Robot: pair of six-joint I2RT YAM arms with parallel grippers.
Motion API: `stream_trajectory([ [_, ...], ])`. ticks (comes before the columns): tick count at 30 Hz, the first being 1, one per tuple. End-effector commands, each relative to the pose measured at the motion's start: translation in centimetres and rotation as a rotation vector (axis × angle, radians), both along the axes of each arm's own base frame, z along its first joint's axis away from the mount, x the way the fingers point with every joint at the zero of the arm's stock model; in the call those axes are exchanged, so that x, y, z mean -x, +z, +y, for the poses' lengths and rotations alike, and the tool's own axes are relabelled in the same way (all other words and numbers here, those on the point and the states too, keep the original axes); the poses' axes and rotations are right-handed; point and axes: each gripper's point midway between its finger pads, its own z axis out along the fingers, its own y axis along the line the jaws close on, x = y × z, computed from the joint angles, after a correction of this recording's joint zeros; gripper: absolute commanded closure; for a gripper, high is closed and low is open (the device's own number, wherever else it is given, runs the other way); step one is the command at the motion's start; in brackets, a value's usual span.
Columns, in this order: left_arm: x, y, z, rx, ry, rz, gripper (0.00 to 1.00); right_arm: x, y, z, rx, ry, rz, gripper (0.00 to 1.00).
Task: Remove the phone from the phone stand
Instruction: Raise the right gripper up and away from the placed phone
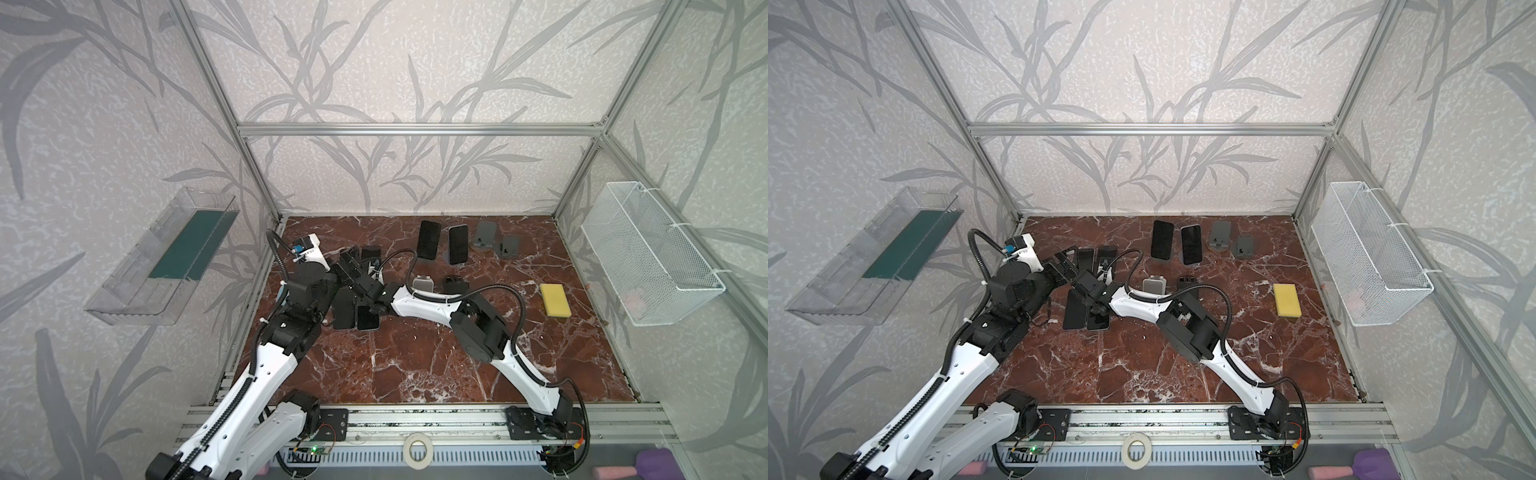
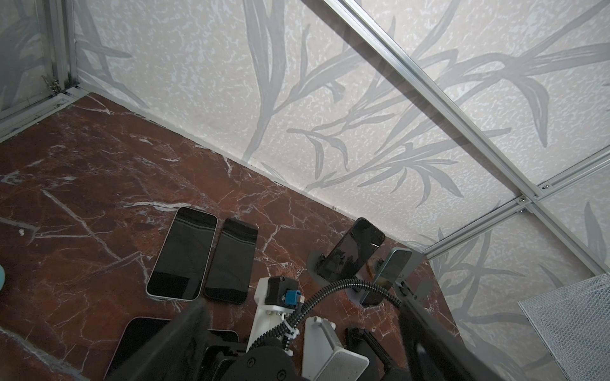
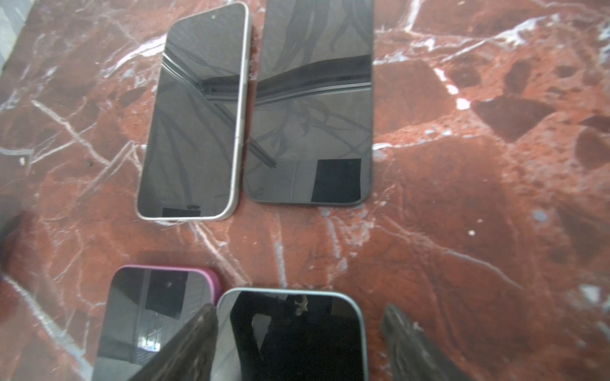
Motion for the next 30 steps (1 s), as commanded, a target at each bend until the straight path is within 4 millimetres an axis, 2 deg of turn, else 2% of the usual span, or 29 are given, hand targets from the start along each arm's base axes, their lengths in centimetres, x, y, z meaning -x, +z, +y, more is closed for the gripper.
stream_trajectory([
  [1, -0.1, 0.4, 0.1, 0.016, 0.005, -0.012, 0.10, 0.7, -2.7, -2.4, 0.095, -0.020, 0.056, 0.21],
  [5, -0.2, 0.2, 0.0, 0.020, 0.000, -0.008, 0.10, 0.6, -0.3, -2.4, 0.078, 0.014, 0.010, 0.22],
  [7, -0.2, 0.1, -0.1, 0.018, -0.001, -0.004, 0.10, 0.5, 2.1, -2.0, 0.056, 0.062, -0.041, 0.22],
  [11, -0.4, -0.4, -0.3, 0.017, -0.006, 0.010, 0.10, 1.0, 9.2, -2.9, 0.026, 0.119, -0.195, 0.21],
  [13, -0.6, -0.6, -0.3, 0.016, -0.007, 0.017, 0.10, 1.4, 12.8, -4.1, 0.028, 0.141, -0.271, 0.20],
  [15, -0.7, -0.9, -0.4, 0.016, -0.010, 0.025, 0.10, 2.0, 15.8, -6.1, 0.048, 0.142, -0.339, 0.18],
  [17, -0.9, -1.1, -0.5, 0.019, -0.012, 0.034, 0.10, 2.5, 17.5, -8.6, 0.090, 0.135, -0.391, 0.14],
  [21, -1.0, -1.4, -1.1, 0.040, -0.036, 0.045, 0.10, 3.2, 18.4, -14.9, 0.123, 0.143, -0.367, 0.07],
  [24, -1.1, -1.4, -2.3, 0.078, -0.093, 0.049, 0.10, 3.3, 17.3, -19.9, 0.116, 0.137, -0.284, 0.05],
  [27, -1.4, -1.7, -4.5, 0.118, -0.193, 0.075, 0.10, 3.6, 16.2, -24.4, 0.132, 0.088, -0.216, 0.03],
  [30, -1.7, -2.4, -7.0, 0.154, -0.307, 0.117, 0.13, 3.7, 15.4, -27.5, 0.198, 0.008, -0.181, 0.00],
])
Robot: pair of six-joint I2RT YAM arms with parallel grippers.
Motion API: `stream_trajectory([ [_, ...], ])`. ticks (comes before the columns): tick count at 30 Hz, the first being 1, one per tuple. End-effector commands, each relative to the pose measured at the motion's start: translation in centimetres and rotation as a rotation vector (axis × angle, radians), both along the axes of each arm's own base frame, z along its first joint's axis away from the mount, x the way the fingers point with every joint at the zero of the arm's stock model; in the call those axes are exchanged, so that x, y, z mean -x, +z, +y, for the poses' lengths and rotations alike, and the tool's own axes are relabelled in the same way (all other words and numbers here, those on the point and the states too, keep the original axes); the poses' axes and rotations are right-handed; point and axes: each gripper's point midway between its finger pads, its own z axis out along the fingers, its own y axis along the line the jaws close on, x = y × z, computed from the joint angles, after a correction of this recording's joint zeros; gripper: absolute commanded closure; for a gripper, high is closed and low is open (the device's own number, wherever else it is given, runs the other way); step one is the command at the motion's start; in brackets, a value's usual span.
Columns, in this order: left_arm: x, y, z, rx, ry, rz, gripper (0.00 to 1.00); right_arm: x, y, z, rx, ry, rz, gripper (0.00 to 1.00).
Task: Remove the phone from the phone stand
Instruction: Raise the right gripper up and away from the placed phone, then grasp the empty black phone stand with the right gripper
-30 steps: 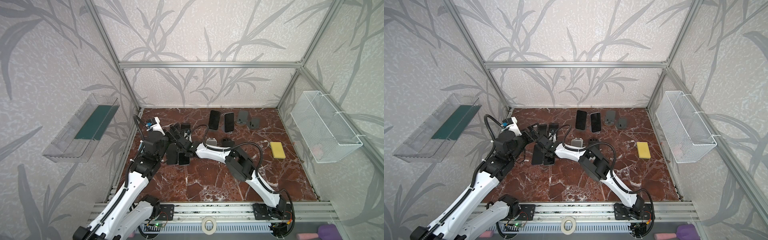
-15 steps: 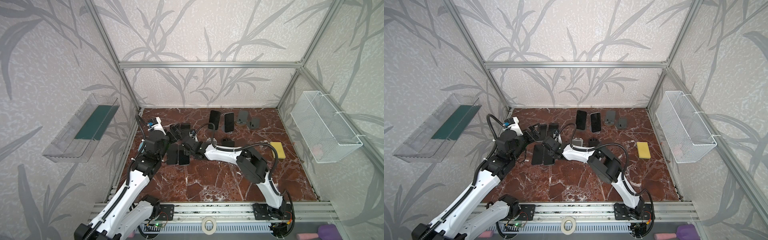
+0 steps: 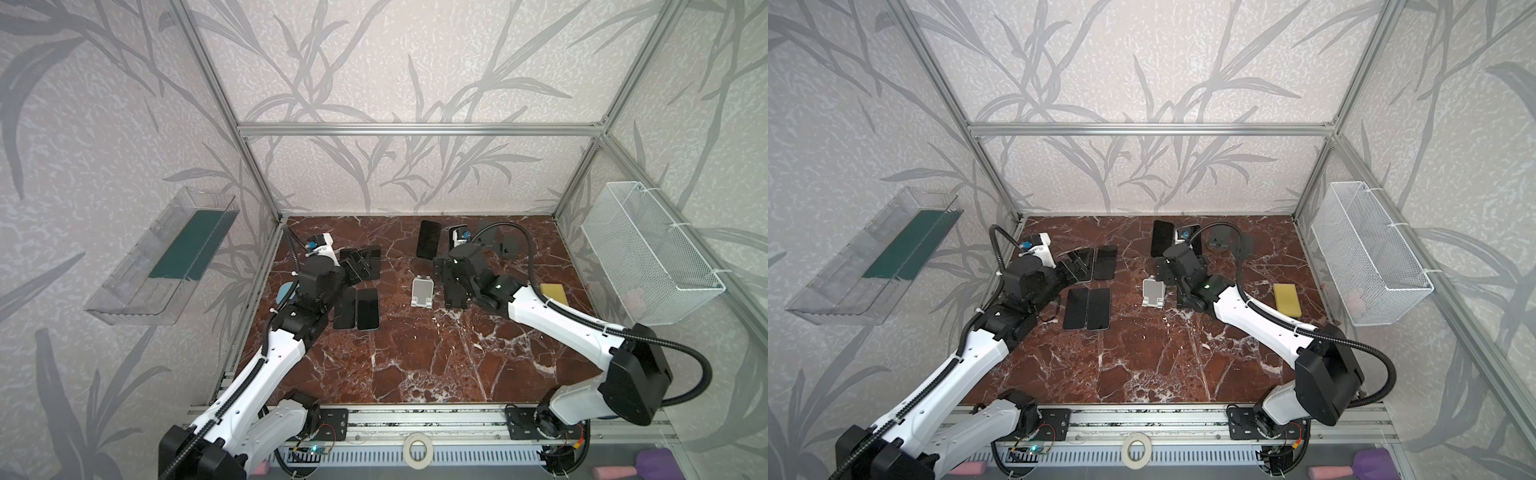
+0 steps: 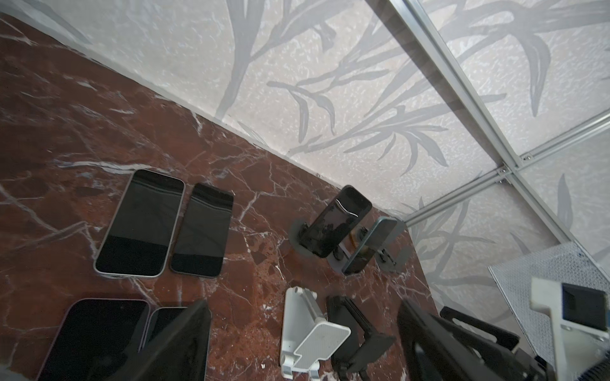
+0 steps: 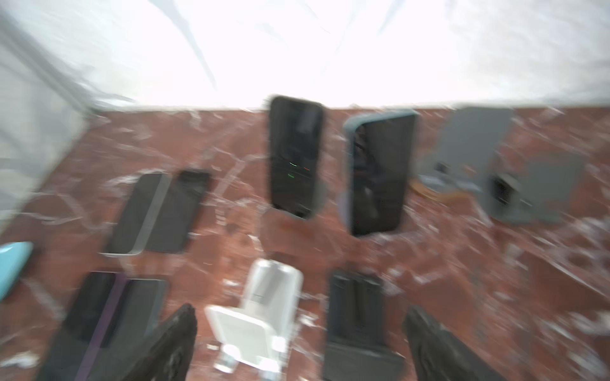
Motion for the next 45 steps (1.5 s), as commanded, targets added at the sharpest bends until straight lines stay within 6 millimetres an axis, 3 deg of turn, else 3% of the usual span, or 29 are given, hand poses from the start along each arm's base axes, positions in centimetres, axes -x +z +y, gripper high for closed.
stream_trajectory([
  [1, 0.0, 0.9, -3.4, 0.084, -0.156, 0.011, 0.13, 1.4, -1.8, -1.6, 0.064, -0.002, 0.089, 0.01],
  [5, -0.2, -0.7, -6.0, 0.108, -0.266, 0.104, 0.16, 0.7, -4.4, -1.6, 0.030, -0.014, 0.177, 0.01],
  [8, -0.1, -1.0, -6.6, 0.110, -0.288, 0.120, 0.18, -0.1, -6.3, -1.7, 0.027, -0.046, 0.211, 0.01],
  [12, 0.0, -0.9, -6.4, 0.096, -0.271, 0.104, 0.18, -0.9, -8.9, -1.4, 0.035, -0.062, 0.273, 0.01],
  [15, 0.0, -0.9, -6.1, 0.091, -0.261, 0.101, 0.18, -0.9, -10.2, -2.7, 0.077, -0.146, 0.304, 0.00],
  [26, 0.0, -1.1, -5.9, 0.095, -0.243, 0.108, 0.18, -0.6, -12.9, -2.5, 0.042, -0.120, 0.280, 0.13],
  [32, 0.0, -1.0, -5.9, 0.096, -0.243, 0.105, 0.18, -0.9, -12.0, -3.1, 0.049, -0.140, 0.235, 0.23],
  [39, 0.0, -0.9, -5.7, 0.092, -0.235, 0.100, 0.18, -0.9, -8.3, -5.3, 0.094, -0.155, 0.078, 0.30],
  [45, 0.1, -0.8, -5.6, 0.092, -0.232, 0.096, 0.18, -0.4, -7.2, -7.8, 0.048, -0.193, 0.032, 0.34],
])
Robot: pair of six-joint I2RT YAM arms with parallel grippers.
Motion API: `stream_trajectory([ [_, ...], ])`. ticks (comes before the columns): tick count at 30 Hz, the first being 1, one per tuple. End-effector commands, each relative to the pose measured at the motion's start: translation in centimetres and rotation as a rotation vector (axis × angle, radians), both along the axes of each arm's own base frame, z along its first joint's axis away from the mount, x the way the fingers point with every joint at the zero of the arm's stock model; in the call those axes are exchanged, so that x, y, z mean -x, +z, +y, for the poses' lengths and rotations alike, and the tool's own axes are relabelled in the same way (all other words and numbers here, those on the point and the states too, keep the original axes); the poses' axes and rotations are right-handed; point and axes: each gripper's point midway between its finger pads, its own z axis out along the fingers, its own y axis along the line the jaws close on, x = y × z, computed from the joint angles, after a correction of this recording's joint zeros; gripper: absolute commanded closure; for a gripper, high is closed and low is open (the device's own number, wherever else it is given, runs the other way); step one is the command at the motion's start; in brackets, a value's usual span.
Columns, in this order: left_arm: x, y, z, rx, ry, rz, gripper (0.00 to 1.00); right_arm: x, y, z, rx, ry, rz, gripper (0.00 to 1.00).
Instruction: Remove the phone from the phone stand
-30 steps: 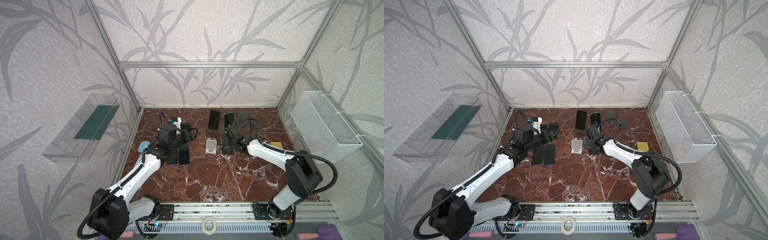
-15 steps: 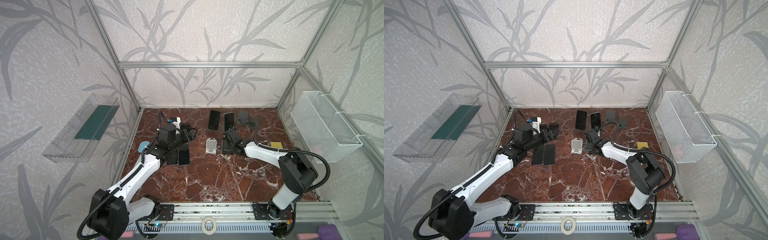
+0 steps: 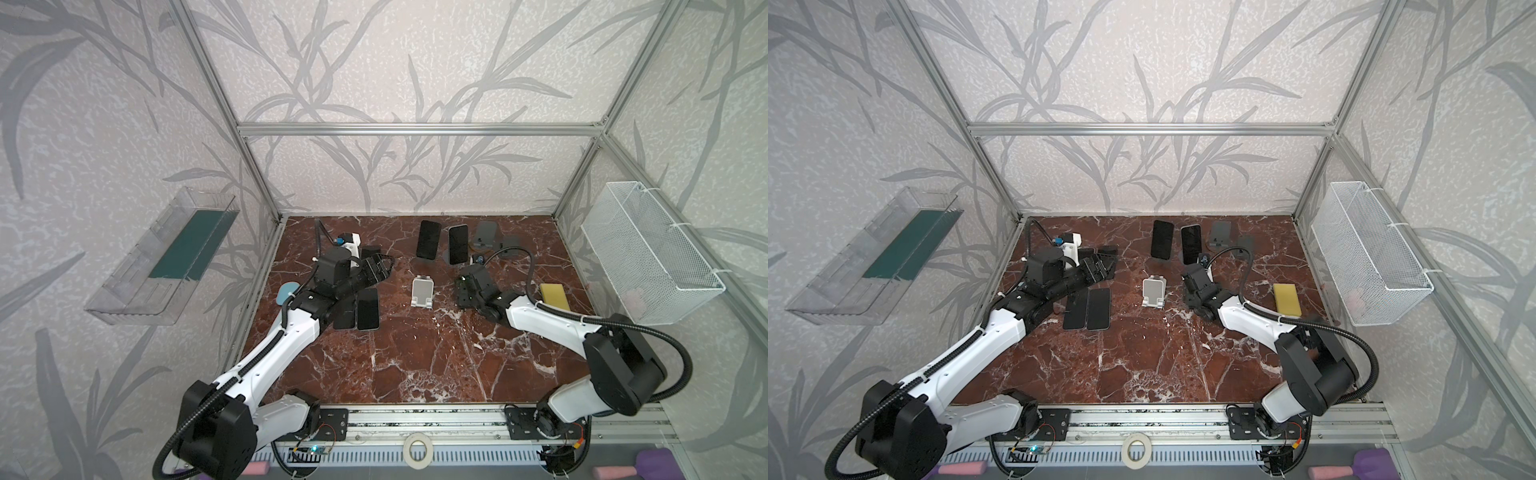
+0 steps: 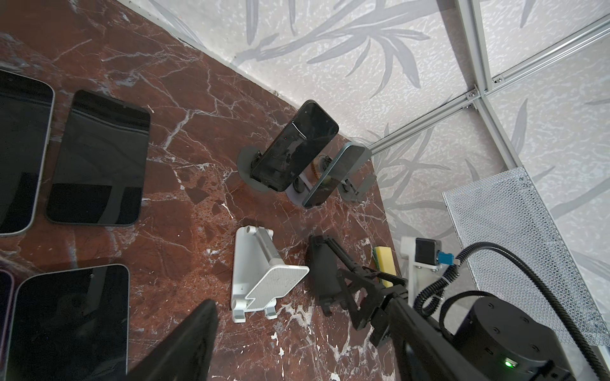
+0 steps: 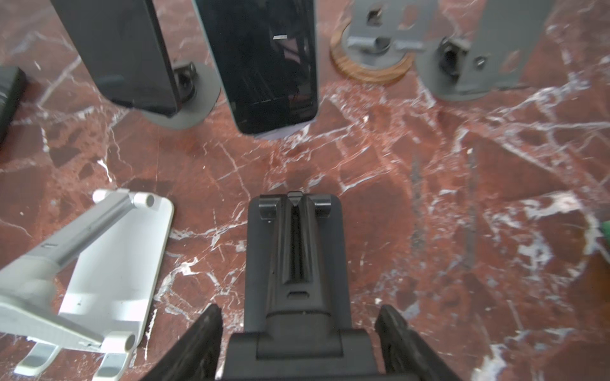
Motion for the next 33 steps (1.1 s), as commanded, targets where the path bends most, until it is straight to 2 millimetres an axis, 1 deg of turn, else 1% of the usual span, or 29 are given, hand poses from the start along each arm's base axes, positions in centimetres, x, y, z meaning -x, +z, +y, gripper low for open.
stream_trajectory([
  [1, 0.1, 1.7, 0.1, 0.013, 0.008, -0.039, 0.18, -1.3, 2.7, -1.8, -0.022, -0.058, -0.104, 0.34],
  [4, 0.1, 1.5, 0.2, 0.010, 0.012, -0.036, 0.18, -1.8, 3.2, -4.5, -0.039, -0.132, -0.111, 0.34],
  [7, 0.0, 1.4, 0.2, 0.009, 0.013, -0.031, 0.18, -2.9, 4.6, -6.8, -0.044, -0.198, -0.167, 0.36],
  [10, 0.0, 1.2, 0.2, 0.007, 0.015, -0.027, 0.18, -3.9, 5.0, -10.0, -0.034, -0.288, -0.180, 0.36],
  [14, -0.1, 1.2, 0.5, -0.004, 0.029, -0.032, 0.18, -4.6, 3.8, -14.7, -0.075, -0.407, -0.160, 0.37],
  [17, -0.1, 1.1, 0.5, 0.000, 0.030, -0.030, 0.18, -4.7, 2.4, -17.0, -0.095, -0.463, -0.129, 0.37],
  [19, -0.2, 1.0, 0.4, 0.001, 0.027, -0.025, 0.18, -4.9, 1.5, -17.8, -0.104, -0.478, -0.109, 0.37],
  [24, -0.3, 0.6, 0.4, -0.005, 0.031, -0.016, 0.18, -5.9, -0.6, -18.3, -0.101, -0.473, -0.041, 0.37],
  [29, -0.3, 0.7, 0.4, -0.003, 0.031, -0.018, 0.18, -6.6, -1.0, -18.4, -0.105, -0.469, 0.032, 0.35],
  [31, -0.3, 0.6, 0.5, -0.003, 0.032, -0.016, 0.18, -6.5, -1.3, -18.9, -0.075, -0.492, 0.062, 0.32],
  [33, -0.3, 0.7, 0.4, 0.000, 0.029, -0.017, 0.18, -6.1, -1.7, -19.3, -0.059, -0.503, 0.095, 0.22],
])
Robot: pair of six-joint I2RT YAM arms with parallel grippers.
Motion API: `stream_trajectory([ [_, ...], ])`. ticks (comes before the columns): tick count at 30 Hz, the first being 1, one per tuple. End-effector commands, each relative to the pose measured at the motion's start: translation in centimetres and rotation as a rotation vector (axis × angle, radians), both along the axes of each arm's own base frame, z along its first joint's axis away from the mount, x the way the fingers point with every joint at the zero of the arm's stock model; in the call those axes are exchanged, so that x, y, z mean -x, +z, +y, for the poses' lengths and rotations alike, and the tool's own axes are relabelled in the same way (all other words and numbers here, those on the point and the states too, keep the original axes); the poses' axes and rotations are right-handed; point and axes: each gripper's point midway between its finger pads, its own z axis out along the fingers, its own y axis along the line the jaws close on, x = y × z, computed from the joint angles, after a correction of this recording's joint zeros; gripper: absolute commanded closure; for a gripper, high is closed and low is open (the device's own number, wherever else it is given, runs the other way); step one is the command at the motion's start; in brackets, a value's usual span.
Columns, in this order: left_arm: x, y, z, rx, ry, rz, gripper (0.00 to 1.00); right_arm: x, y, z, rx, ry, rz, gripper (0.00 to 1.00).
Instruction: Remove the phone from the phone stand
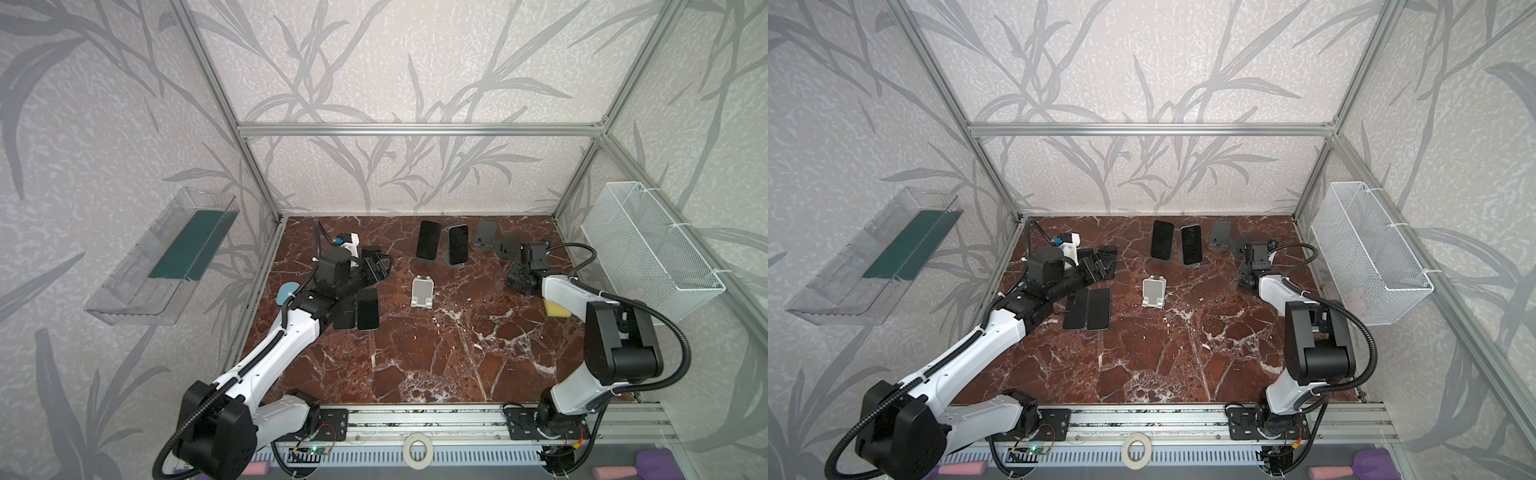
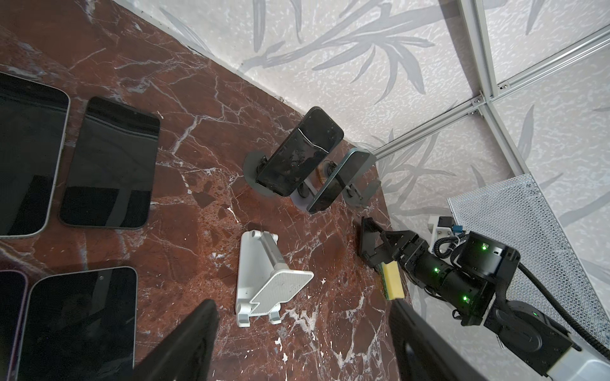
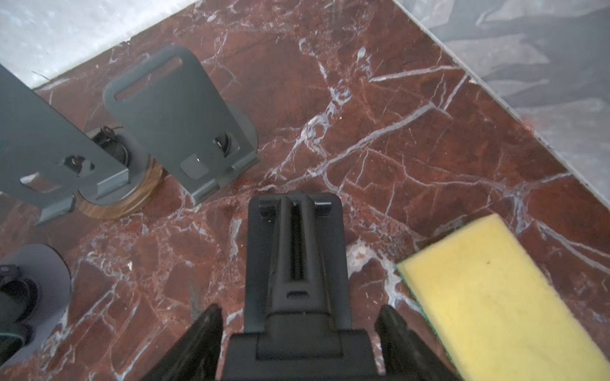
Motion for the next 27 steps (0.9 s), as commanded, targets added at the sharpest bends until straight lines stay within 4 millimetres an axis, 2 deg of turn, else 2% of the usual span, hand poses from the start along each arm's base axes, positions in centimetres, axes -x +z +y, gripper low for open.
stream_trajectory([
  [1, 0.0, 0.8, 0.0, 0.009, 0.004, -0.013, 0.18, 0.7, -0.2, -0.7, 0.019, -0.012, 0.070, 0.20],
  [5, 0.0, 0.7, 0.1, 0.009, 0.008, -0.012, 0.18, 1.4, 1.6, -0.4, 0.020, 0.018, 0.049, 0.12],
  [8, 0.1, 1.0, 0.0, 0.003, 0.002, -0.017, 0.19, 2.1, 4.7, 1.3, -0.013, 0.095, -0.010, 0.10],
  [11, 0.1, 1.4, 0.5, -0.014, 0.015, -0.036, 0.19, 3.8, 8.3, 3.0, 0.017, 0.136, -0.097, 0.09],
  [14, 0.2, 1.7, 0.9, -0.031, 0.030, -0.049, 0.19, 5.8, 11.4, 6.1, 0.008, 0.199, -0.209, 0.08],
  [16, 0.3, 2.1, 1.1, -0.036, 0.036, -0.064, 0.19, 7.0, 12.3, 9.7, -0.002, 0.286, -0.272, 0.08],
  [19, 0.5, 2.6, 1.9, -0.062, 0.064, -0.089, 0.18, 8.4, 11.8, 14.2, -0.026, 0.386, -0.300, 0.09],
  [22, 0.6, 3.0, 3.2, -0.104, 0.120, -0.119, 0.19, 9.0, 9.5, 18.4, -0.116, 0.513, -0.231, 0.11],
  [24, 0.5, 3.0, 4.3, -0.132, 0.175, -0.130, 0.18, 9.6, 7.9, 19.7, -0.135, 0.539, -0.158, 0.11],
  [27, 0.5, 2.8, 5.8, -0.165, 0.251, -0.143, 0.16, 10.5, 6.9, 21.1, -0.133, 0.569, -0.114, 0.11],
])
